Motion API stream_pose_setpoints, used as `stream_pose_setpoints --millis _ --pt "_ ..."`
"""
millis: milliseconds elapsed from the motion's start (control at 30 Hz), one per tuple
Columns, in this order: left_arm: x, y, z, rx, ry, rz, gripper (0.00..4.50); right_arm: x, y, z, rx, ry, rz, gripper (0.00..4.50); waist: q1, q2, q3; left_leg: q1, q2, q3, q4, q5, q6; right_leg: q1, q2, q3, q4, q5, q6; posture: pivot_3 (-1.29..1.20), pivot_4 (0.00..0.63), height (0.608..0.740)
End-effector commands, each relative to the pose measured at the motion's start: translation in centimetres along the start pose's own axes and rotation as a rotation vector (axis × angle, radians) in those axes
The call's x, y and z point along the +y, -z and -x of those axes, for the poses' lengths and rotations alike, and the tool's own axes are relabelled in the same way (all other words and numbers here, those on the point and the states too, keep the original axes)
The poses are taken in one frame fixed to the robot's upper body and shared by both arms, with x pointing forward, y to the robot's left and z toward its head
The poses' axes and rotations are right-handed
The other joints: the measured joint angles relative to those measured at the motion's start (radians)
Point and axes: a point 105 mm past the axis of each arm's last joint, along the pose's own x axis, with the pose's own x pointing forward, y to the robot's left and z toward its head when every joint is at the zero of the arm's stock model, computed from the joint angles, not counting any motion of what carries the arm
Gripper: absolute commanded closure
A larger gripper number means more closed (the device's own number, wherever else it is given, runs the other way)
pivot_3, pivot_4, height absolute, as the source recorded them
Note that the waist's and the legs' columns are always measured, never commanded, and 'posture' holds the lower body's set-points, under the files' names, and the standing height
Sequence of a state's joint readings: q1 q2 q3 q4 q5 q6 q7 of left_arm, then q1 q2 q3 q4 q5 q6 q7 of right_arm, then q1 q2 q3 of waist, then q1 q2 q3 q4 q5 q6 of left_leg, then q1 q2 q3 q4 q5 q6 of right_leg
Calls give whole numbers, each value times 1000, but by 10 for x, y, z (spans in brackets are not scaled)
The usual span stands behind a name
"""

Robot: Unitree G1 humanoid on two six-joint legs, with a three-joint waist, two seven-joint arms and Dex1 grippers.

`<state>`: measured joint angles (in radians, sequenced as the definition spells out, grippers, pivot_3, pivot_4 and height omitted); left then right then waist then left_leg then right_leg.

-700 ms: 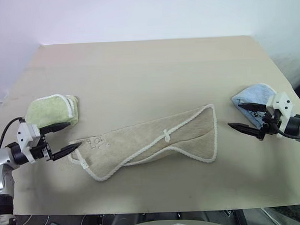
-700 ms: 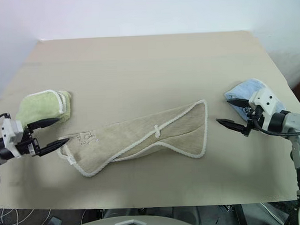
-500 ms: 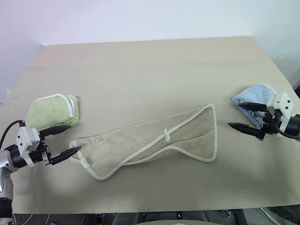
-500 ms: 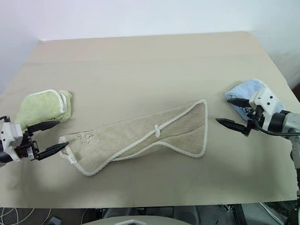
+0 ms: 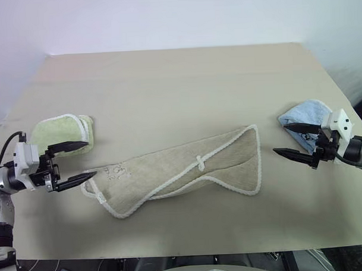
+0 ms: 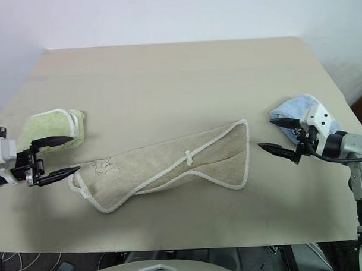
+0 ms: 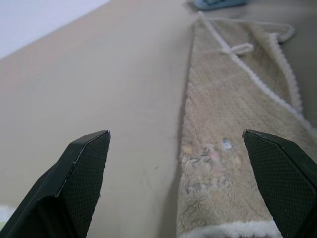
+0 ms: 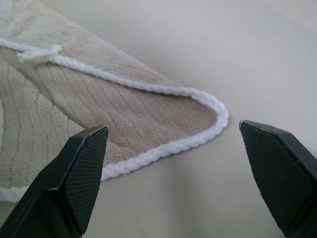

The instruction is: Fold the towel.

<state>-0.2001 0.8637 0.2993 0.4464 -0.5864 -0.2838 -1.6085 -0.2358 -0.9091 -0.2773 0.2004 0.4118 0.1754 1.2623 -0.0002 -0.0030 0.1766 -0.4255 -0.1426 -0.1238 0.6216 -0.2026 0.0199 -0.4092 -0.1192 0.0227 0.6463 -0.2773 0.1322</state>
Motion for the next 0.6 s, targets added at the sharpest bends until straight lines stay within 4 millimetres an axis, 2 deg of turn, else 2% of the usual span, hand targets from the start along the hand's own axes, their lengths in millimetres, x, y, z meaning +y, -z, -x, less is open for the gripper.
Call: stream_pose_setpoints --millis 33,333,600 --pt "-8 -13 -5 -15 68 -55 0 -8 -9 2 5 9 58 34 -7 0 0 0 0 0 0 0 0 0 0 0 0 0 0 0 150 728" --pt "-46 -15 -13 -13 226 -23 0 -20 -13 -12 12 -6 79 34 -16 4 2 0 1 4 -1 0 0 -2 0 2 0 0 0 0 150 728" --pt "-77 -8 -9 45 326 -22 0 -27 -14 -25 18 -14 78 34 -15 5 3 0 2 6 -3 0 0 -3 0 3 0 -2 -3 0 150 728"
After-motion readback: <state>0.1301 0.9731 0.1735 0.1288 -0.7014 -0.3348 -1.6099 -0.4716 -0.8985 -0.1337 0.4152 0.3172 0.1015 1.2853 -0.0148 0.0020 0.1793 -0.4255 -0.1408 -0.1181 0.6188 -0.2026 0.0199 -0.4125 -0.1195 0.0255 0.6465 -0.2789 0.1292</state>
